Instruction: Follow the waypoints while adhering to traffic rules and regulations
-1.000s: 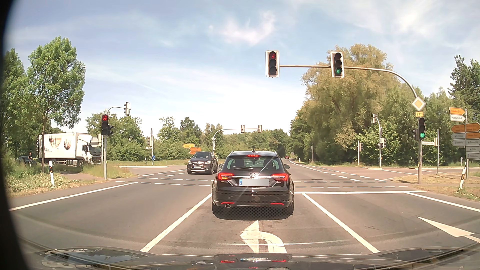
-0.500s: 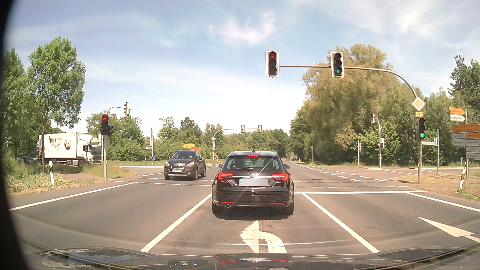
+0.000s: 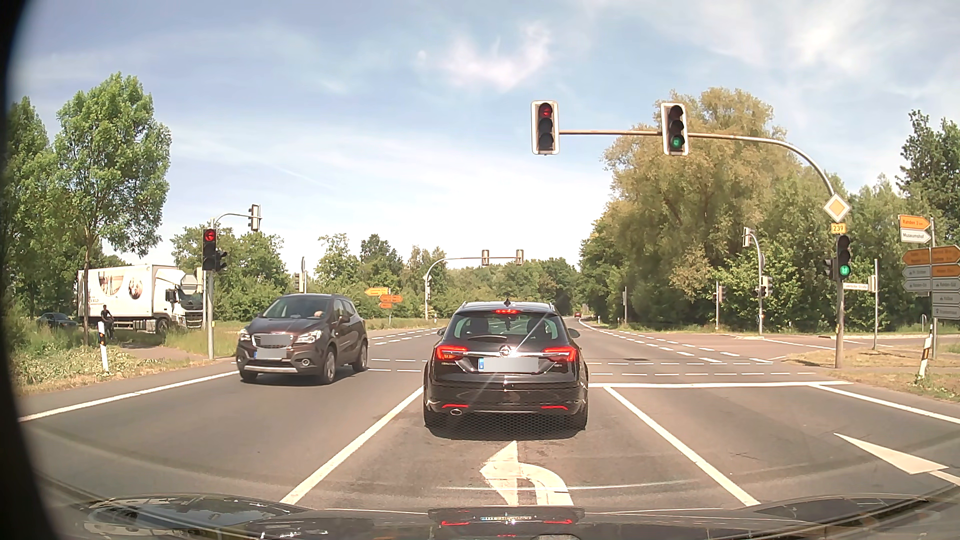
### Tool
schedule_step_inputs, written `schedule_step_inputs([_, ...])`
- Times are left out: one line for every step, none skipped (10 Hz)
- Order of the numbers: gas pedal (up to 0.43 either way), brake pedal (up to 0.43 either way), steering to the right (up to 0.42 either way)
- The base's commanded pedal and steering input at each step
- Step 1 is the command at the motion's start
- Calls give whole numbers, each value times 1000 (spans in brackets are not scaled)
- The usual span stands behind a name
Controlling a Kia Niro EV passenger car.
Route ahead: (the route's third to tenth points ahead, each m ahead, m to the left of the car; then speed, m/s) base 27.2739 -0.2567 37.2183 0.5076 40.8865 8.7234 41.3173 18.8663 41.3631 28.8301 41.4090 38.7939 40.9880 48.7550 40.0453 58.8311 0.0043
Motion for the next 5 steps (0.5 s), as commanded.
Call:
schedule_step_inputs([0,0,4])
schedule_step_inputs([0,0,4])
schedule_step_inputs([0,0,4])
schedule_step_inputs([0,0,4])
schedule_step_inputs([0,0,4])
